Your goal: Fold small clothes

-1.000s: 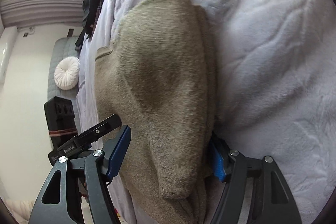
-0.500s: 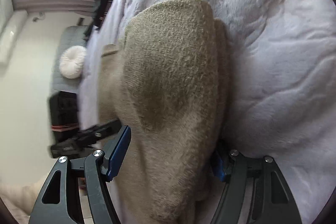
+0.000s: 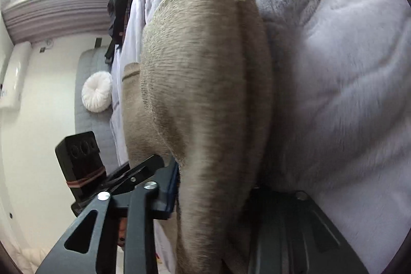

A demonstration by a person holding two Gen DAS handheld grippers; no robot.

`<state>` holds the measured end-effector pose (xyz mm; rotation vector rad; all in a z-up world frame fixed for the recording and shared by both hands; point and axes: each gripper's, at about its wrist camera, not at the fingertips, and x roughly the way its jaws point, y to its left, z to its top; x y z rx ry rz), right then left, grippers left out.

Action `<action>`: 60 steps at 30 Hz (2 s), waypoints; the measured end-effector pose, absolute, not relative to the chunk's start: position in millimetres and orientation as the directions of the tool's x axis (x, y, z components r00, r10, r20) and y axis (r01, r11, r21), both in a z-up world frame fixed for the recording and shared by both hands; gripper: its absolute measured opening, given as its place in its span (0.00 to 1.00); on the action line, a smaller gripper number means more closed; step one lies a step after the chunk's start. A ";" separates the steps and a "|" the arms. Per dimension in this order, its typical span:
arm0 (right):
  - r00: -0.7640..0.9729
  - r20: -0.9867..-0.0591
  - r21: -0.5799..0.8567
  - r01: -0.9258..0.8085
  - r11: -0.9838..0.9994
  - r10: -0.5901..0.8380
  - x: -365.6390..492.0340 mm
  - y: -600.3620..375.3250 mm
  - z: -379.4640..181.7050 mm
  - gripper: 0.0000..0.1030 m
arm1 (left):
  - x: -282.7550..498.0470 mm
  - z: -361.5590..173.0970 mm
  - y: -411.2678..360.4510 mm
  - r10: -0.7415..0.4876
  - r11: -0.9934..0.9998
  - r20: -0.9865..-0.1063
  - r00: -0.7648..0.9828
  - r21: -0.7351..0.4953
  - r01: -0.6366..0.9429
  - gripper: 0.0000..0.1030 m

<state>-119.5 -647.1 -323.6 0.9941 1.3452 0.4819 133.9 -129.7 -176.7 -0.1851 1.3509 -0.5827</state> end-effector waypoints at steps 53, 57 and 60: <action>0.082 -0.673 0.723 0.285 0.629 0.735 -208.2 -374.7 -272.1 0.35 | -103.1 -145.1 97.2 -0.382 0.913 -0.922 0.066 -0.366 0.178 0.50; 0.090 -0.713 0.684 0.302 0.664 0.695 -217.8 -391.1 -267.8 0.39 | -103.3 -145.1 102.1 -0.378 0.915 -0.923 0.071 -0.362 0.178 0.50; 0.090 -0.789 0.604 0.287 0.743 0.607 -223.5 -398.8 -257.8 0.41 | -103.9 -142.3 99.8 -0.360 0.921 -0.929 0.080 -0.340 0.192 0.50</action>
